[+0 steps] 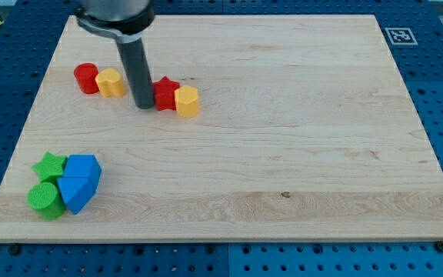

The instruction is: Push the red star along with yellow hexagon slightly down and right a bit

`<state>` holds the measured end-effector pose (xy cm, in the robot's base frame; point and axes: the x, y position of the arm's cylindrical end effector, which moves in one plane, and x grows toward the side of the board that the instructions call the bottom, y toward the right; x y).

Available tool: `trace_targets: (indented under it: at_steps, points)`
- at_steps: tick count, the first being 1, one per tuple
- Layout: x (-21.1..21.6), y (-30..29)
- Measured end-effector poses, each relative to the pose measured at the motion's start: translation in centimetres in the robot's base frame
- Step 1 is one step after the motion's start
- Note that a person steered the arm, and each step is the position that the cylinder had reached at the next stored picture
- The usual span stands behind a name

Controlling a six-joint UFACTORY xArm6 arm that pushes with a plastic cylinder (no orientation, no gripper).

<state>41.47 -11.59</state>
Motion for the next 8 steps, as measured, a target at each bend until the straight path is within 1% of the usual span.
trace_targets:
  at_steps: [1,2,3,4,5,6,8]
  points:
    - [0.2,1.6]
    - [-0.2,1.3]
    - [-4.5,0.4]
    - [-7.7,-0.5]
    - [-6.5,0.6]
    - [-4.1,1.2]
    - [-1.9,2.8]
